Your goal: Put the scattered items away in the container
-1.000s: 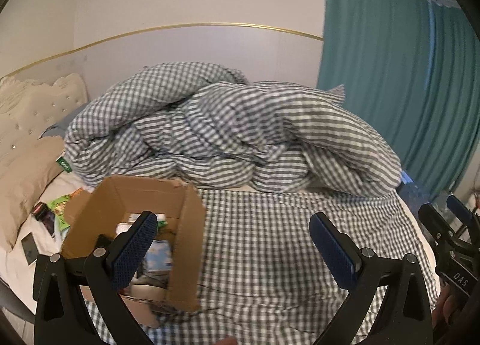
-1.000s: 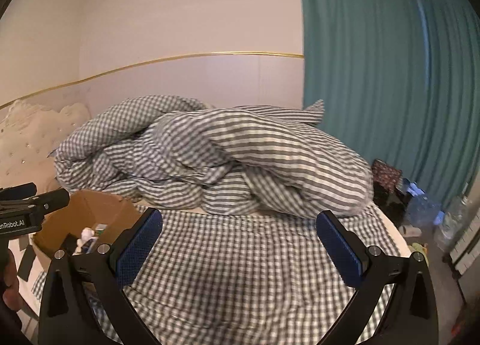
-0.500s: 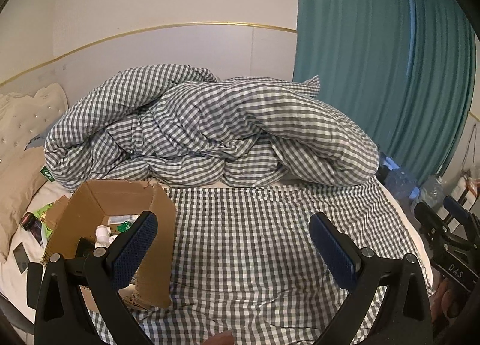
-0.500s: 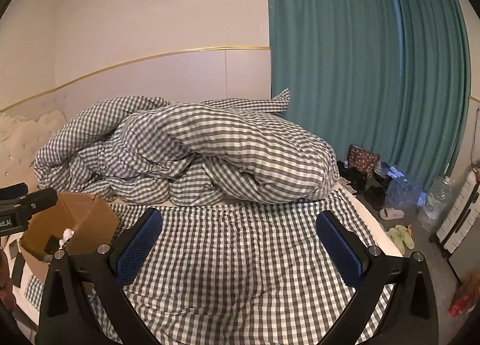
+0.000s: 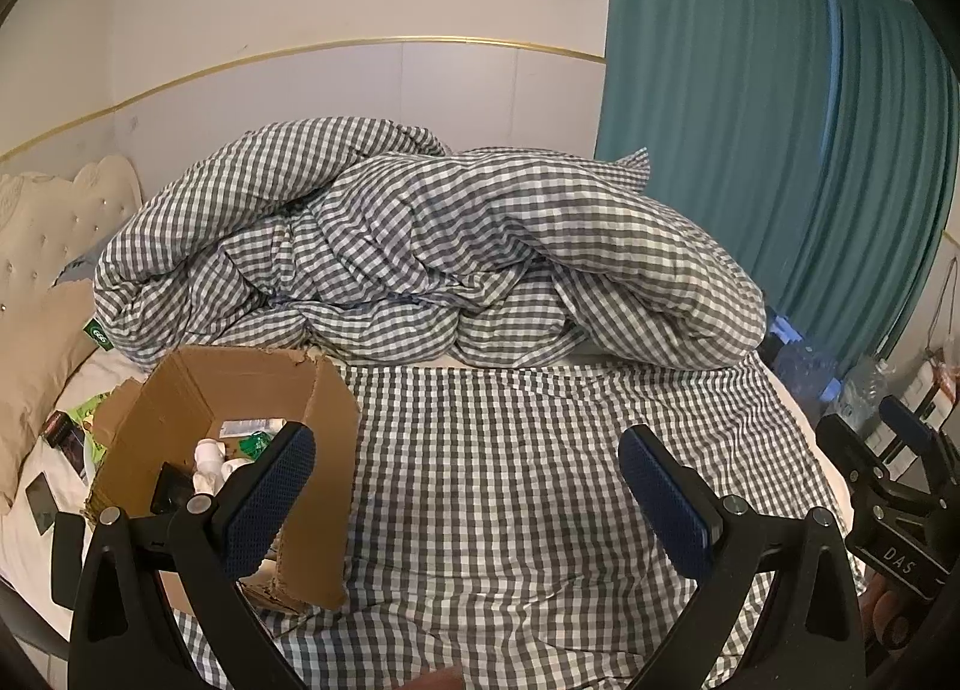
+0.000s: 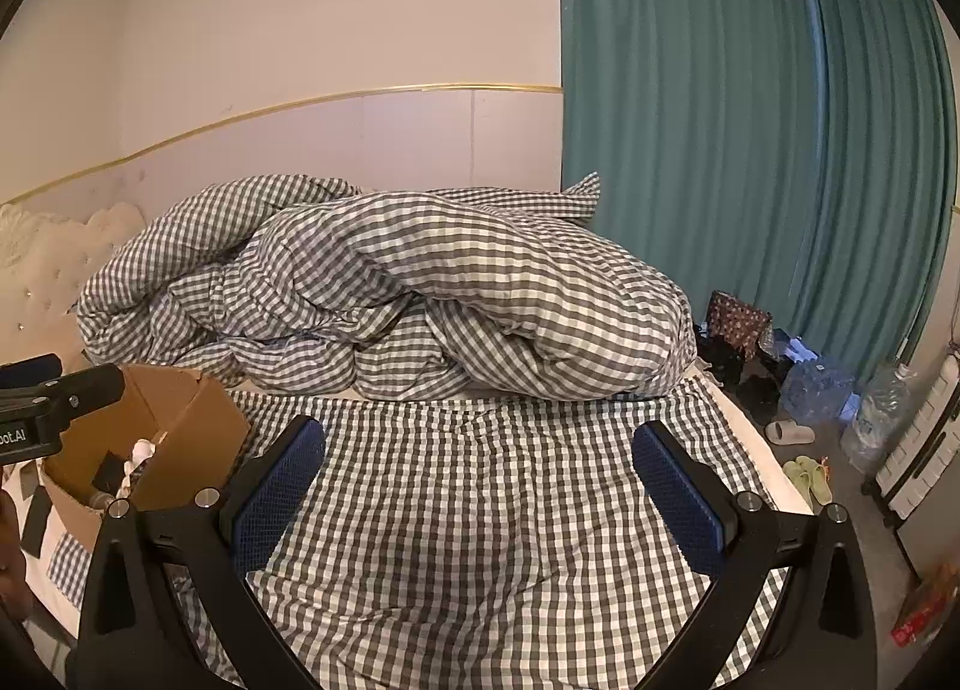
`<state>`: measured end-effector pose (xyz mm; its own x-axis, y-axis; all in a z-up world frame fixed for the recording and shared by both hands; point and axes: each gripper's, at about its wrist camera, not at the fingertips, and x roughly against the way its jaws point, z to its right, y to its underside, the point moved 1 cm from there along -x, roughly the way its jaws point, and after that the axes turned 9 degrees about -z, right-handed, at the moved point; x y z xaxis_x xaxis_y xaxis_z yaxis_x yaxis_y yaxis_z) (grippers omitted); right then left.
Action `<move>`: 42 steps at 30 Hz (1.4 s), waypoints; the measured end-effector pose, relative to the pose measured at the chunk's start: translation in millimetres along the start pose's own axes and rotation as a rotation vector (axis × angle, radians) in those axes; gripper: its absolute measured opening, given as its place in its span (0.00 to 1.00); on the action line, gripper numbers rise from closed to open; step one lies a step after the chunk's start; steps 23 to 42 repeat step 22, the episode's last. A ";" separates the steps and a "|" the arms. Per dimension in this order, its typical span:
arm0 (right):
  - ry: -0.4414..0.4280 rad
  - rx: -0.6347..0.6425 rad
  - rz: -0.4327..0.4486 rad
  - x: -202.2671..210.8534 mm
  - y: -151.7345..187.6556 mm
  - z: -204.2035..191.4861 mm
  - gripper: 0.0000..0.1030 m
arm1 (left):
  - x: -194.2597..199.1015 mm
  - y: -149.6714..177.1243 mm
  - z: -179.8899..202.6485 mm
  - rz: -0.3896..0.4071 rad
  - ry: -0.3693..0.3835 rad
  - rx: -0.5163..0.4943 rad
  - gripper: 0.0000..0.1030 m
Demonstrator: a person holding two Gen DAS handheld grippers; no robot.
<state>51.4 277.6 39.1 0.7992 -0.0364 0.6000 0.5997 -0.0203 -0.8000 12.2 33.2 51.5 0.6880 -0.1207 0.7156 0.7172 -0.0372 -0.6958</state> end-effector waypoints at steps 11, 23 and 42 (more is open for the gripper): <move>-0.001 -0.004 -0.008 -3.4 0.6 -1.4 1.00 | -2.4 0.4 -1.4 -0.002 0.001 0.000 1.00; -0.005 -0.005 -0.016 -6.2 3.7 -1.5 1.00 | -4.6 3.2 -2.5 -0.005 -0.002 0.004 1.00; -0.005 -0.005 -0.016 -6.2 3.7 -1.5 1.00 | -4.6 3.2 -2.5 -0.005 -0.002 0.004 1.00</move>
